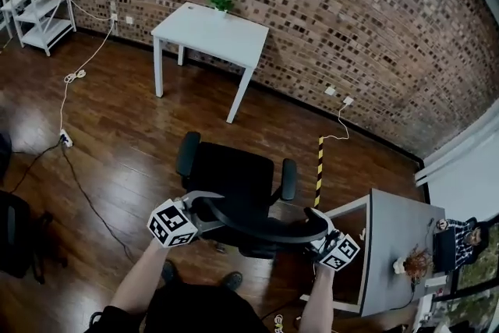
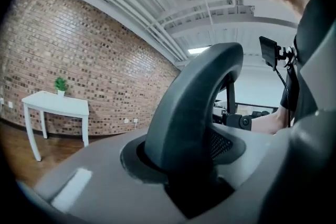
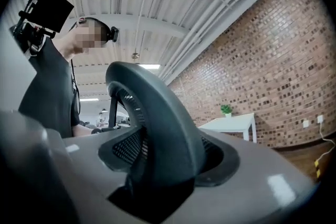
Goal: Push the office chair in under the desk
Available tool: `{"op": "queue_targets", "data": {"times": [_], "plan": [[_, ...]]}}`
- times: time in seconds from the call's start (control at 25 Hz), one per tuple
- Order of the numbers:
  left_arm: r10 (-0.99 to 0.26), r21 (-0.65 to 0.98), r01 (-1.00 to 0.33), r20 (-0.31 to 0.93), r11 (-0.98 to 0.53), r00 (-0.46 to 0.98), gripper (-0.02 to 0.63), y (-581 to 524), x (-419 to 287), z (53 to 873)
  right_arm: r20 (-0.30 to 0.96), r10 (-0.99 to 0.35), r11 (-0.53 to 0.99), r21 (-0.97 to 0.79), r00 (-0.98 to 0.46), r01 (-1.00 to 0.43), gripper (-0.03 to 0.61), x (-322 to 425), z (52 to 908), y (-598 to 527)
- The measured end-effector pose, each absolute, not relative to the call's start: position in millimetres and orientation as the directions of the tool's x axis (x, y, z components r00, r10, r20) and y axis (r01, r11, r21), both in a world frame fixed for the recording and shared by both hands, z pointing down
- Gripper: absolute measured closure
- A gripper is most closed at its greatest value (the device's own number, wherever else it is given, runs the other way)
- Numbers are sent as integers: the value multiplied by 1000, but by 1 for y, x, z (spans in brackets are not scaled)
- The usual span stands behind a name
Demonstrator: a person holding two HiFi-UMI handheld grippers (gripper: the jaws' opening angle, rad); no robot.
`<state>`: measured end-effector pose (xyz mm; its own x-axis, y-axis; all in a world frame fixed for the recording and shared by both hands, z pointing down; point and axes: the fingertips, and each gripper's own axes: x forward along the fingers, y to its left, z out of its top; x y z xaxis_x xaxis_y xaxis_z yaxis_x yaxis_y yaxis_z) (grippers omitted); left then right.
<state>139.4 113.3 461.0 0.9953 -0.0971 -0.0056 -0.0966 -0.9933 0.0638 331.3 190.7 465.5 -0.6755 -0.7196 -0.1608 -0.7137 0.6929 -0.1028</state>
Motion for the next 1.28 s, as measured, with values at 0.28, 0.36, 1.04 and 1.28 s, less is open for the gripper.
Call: {"op": "queue_targets", "data": {"times": [0.28,0.36,1.04,1.28], "plan": [[-309,122,-303,-31,-945,951,126,47,24,433,-147,-648,761,-103,-747,-640,327,233,447,128],[-356,167,-344,-42,-924,934,121,19,-21,439,-97,-626,780,-113,-774,-616,325,193,465,96],[-473,216,-460,-8,-861,881,80,-29,-41,474,-28,-591,800,-147,-806,-581,368,169,526,32],[-437,148,-434,10,-889,899,83,-25,-70,416,-94,-595,802,-148,-799,-579,360,143,445,43]]}}
